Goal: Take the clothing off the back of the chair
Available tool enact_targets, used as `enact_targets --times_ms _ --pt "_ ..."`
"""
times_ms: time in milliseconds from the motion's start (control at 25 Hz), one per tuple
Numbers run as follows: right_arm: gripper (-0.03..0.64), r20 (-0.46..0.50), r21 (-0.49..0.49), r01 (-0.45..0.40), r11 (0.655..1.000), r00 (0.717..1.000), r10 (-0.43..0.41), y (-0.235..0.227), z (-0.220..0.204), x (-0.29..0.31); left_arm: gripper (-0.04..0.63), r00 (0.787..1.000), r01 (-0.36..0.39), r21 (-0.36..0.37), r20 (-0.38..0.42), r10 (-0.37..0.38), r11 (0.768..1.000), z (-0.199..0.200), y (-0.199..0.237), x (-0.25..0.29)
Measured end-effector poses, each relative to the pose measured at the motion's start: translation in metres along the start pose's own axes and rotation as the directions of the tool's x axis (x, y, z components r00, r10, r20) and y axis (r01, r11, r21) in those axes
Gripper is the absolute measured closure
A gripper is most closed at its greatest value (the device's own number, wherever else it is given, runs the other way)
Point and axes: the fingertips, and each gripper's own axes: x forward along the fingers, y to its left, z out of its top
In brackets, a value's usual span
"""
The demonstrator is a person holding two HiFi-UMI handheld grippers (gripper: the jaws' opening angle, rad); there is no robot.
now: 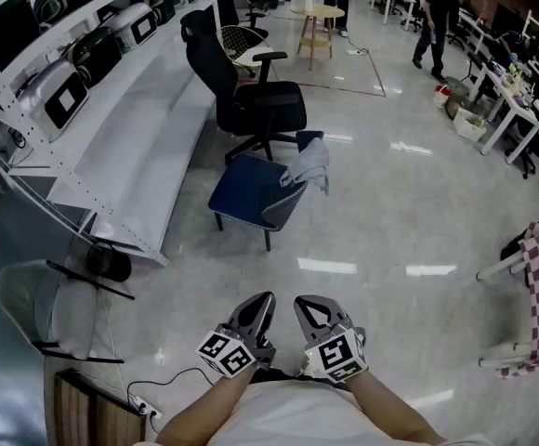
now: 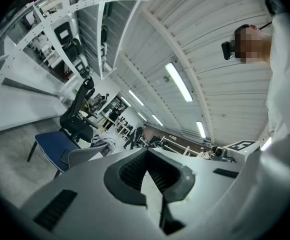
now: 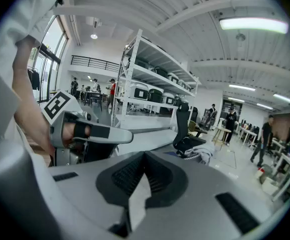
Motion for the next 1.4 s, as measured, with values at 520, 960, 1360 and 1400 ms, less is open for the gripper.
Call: enact_targets --times_ms 520,960,1360,1400 --pt "0.600 0.023 -0.007 0.022 1.000 0.999 -0.022 0.000 0.002 -0.008 0.589 1.000 0.004 0.004 0.002 -0.004 1.000 -0.004 -0.007 -0.003" --pt "0.600 0.037 -0.015 0.010 1.000 0.999 -0.009 -0.015 -0.007 -0.028 0.589 1.000 -0.007 0.011 0.005 0.007 1.000 -0.018 -0.026 0.011" --pt "0.600 0.049 -0.011 -0.017 1.000 0.999 0.017 -0.034 -0.021 -0.043 0.589 0.999 -0.043 0.013 0.004 0.043 0.999 -0.033 -0.037 0.030" --pt "0.600 0.050 -0.011 -0.018 1.000 0.999 0.019 -0.037 -0.023 -0.044 0.589 0.999 -0.045 0.015 0.005 0.045 0.999 -0.034 -0.038 0.033"
